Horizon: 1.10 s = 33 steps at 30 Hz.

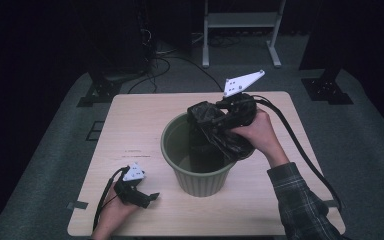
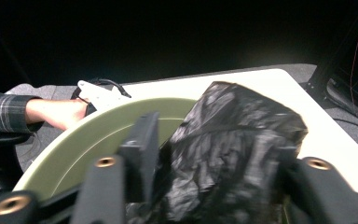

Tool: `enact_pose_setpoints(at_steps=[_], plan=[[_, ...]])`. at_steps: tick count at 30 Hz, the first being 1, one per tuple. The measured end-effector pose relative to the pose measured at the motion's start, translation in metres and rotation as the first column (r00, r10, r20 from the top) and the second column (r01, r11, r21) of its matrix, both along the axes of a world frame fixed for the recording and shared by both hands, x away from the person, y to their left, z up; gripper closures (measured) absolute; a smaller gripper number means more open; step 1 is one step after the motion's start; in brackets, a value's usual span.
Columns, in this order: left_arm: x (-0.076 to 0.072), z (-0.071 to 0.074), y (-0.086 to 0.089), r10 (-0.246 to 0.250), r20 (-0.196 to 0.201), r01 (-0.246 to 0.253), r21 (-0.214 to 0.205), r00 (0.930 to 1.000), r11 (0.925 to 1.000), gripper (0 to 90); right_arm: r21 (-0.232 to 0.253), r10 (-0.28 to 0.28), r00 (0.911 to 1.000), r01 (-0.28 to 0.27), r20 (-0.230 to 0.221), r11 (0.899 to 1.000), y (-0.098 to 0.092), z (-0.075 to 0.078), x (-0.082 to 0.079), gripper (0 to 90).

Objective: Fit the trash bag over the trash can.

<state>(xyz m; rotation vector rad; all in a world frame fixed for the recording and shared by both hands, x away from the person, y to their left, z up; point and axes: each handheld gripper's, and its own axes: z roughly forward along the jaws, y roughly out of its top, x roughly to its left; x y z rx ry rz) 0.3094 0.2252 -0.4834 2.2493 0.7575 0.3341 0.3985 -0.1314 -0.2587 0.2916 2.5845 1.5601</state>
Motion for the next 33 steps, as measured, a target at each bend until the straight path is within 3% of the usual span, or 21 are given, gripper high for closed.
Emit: enact_pose_setpoints(at_steps=[4, 8, 18, 23, 27, 33], plan=[[0.000, 0.000, 0.000, 0.000, 0.000, 0.000, 0.000, 1.0000, 1.0000, 0.0, 0.009, -0.015, 0.9999, 0.015, -0.008, 1.000, -0.007, -0.002, -0.001, 35.3], [0.000, 0.000, 0.000, 0.002, 0.000, -0.002, -0.001, 1.0000, 1.0000, 0.0, -0.030, -0.036, 0.9988, 0.035, -0.032, 0.999, -0.013, -0.005, -0.003, 26.3], [-0.001, 0.001, -0.001, 0.006, -0.010, -0.006, 0.000, 0.9999, 1.0000, 0.0, -0.019, -0.047, 0.9964, 0.046, -0.070, 0.999, -0.032, -0.016, -0.011, 19.8], [-0.003, 0.009, 0.000, 0.001, 0.003, -0.001, -0.058, 1.0000, 0.9983, 0.0, 0.010, -0.051, 0.9967, 0.052, -0.064, 0.999, -0.039, -0.017, -0.015, 19.2], [-0.004, 0.025, 0.001, -0.026, 0.034, 0.028, -0.069, 0.9991, 0.9972, 0.0, 0.028, -0.055, 0.9963, 0.057, -0.066, 0.998, -0.044, -0.016, -0.015, 19.2], [-0.005, 0.046, 0.007, -0.055, 0.049, 0.061, -0.137, 0.9973, 0.9886, 1.2, 0.038, -0.056, 0.9962, 0.059, -0.066, 0.998, -0.046, -0.014, -0.014, 19.2]])
